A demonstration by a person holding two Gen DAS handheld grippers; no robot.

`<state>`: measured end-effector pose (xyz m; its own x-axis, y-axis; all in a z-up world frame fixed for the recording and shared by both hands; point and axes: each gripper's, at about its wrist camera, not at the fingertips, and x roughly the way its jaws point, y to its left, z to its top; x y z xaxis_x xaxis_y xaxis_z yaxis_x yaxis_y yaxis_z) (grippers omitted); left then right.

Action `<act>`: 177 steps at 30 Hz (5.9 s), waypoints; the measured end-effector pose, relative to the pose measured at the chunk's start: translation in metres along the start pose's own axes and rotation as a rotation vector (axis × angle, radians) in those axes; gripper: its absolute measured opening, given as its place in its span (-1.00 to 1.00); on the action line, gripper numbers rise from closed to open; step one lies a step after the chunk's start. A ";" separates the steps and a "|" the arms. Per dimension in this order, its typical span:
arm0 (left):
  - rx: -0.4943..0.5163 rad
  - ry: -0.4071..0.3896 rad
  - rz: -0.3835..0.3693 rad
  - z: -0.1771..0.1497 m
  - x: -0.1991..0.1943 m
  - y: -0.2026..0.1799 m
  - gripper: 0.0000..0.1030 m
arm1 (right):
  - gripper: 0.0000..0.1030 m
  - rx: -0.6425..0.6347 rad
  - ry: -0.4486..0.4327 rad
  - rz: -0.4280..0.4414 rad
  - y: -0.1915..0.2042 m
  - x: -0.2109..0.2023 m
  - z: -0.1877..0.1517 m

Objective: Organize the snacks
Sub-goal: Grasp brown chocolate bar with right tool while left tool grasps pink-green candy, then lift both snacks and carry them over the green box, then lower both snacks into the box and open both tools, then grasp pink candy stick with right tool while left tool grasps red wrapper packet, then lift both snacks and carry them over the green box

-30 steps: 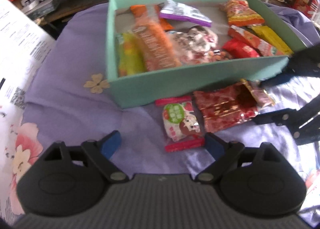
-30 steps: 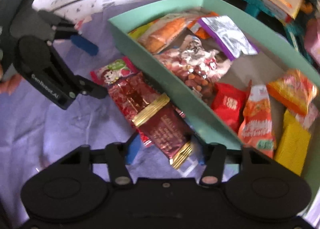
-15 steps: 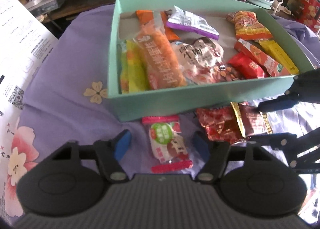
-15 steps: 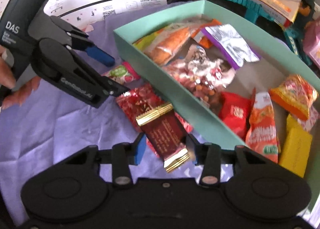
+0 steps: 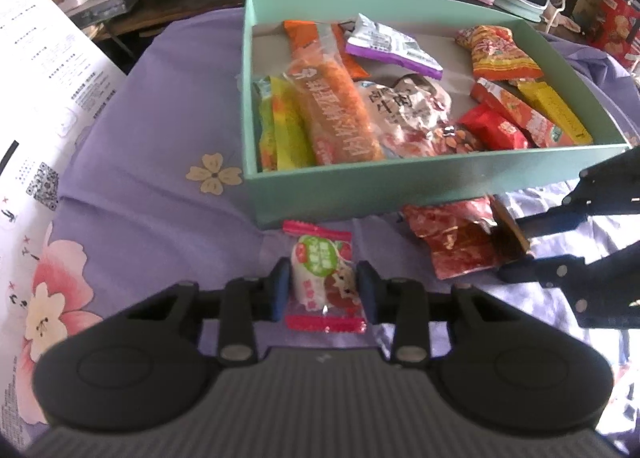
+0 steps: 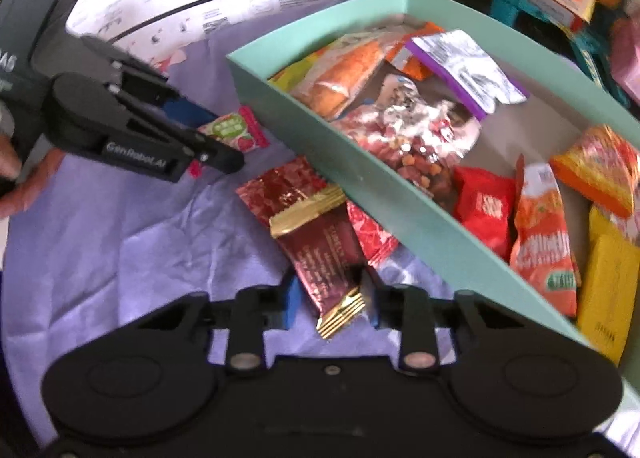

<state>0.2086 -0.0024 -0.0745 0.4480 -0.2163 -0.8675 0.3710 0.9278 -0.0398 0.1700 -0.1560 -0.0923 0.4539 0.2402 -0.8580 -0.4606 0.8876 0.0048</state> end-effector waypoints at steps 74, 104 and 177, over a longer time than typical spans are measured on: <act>0.206 -0.148 -0.099 0.149 0.000 -0.109 -0.41 | -0.76 0.389 -0.170 -0.238 -0.126 -0.076 0.015; 0.227 -0.173 -0.006 0.045 -0.091 -0.096 1.00 | 0.56 0.151 -0.201 -0.102 0.013 -0.157 -0.051; 0.146 -0.209 -0.070 0.023 -0.096 -0.108 -0.05 | -0.69 0.279 -0.218 -0.204 -0.016 -0.149 -0.058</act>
<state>0.1447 -0.0886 0.0242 0.5701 -0.3504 -0.7431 0.5134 0.8581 -0.0107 0.0658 -0.2287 0.0060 0.6795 0.0991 -0.7269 -0.1332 0.9910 0.0105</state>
